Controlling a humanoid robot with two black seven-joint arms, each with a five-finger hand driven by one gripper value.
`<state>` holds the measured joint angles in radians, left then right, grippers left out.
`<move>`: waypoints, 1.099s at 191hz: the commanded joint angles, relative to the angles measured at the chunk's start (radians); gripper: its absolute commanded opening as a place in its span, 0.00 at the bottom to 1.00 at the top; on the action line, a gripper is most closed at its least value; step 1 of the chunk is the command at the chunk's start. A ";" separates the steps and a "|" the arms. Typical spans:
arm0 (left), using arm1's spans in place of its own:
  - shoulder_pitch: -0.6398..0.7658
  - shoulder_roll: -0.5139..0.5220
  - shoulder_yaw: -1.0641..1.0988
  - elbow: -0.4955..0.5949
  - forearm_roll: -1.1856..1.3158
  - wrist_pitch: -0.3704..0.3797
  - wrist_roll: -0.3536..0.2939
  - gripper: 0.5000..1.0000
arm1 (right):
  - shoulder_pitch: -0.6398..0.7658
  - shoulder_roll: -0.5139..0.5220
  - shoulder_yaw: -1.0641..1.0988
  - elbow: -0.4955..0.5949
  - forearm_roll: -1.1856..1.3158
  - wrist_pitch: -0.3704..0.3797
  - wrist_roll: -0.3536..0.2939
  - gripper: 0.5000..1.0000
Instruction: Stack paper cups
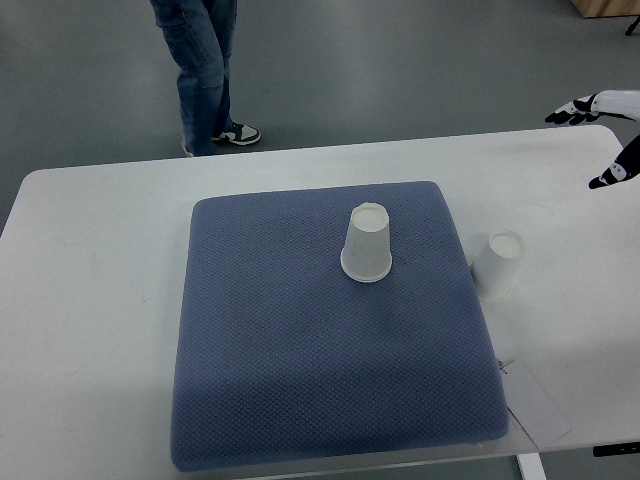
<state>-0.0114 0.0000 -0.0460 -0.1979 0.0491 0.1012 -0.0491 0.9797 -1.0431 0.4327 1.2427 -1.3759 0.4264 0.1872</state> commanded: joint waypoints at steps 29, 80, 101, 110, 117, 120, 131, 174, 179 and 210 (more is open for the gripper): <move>0.001 0.000 0.000 0.000 0.000 0.000 0.000 1.00 | 0.005 0.011 -0.058 0.063 -0.022 0.009 -0.002 0.83; -0.001 0.000 0.000 0.000 0.000 0.000 0.000 1.00 | 0.043 0.095 -0.130 0.061 -0.063 0.012 -0.002 0.83; 0.001 0.000 0.000 0.000 0.000 0.000 0.000 1.00 | 0.048 0.126 -0.160 0.054 -0.078 0.012 -0.005 0.83; -0.001 0.000 0.000 0.000 0.000 0.000 0.000 1.00 | 0.048 0.138 -0.170 0.050 -0.089 0.012 -0.005 0.83; -0.001 0.000 0.000 0.000 0.000 0.000 0.000 1.00 | 0.048 0.144 -0.180 0.047 -0.101 0.012 -0.005 0.83; -0.001 0.000 0.000 0.000 0.000 0.000 0.000 1.00 | 0.048 0.144 -0.183 0.047 -0.103 0.012 -0.003 0.83; -0.001 0.000 0.000 0.000 0.000 0.000 0.000 1.00 | 0.048 0.146 -0.195 0.044 -0.109 0.012 -0.005 0.83; 0.001 0.000 0.000 0.000 0.000 0.000 0.000 1.00 | 0.045 0.146 -0.216 0.044 -0.109 0.012 -0.003 0.83; 0.001 0.000 0.000 0.000 0.000 0.000 0.000 1.00 | 0.047 0.146 -0.219 0.044 -0.111 0.012 -0.003 0.83; -0.001 0.000 0.000 0.000 0.000 0.000 0.000 1.00 | 0.045 0.167 -0.233 0.040 -0.127 0.006 -0.003 0.83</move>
<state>-0.0115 0.0000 -0.0460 -0.1979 0.0491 0.1012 -0.0491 1.0253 -0.8934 0.2046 1.2868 -1.4933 0.4388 0.1840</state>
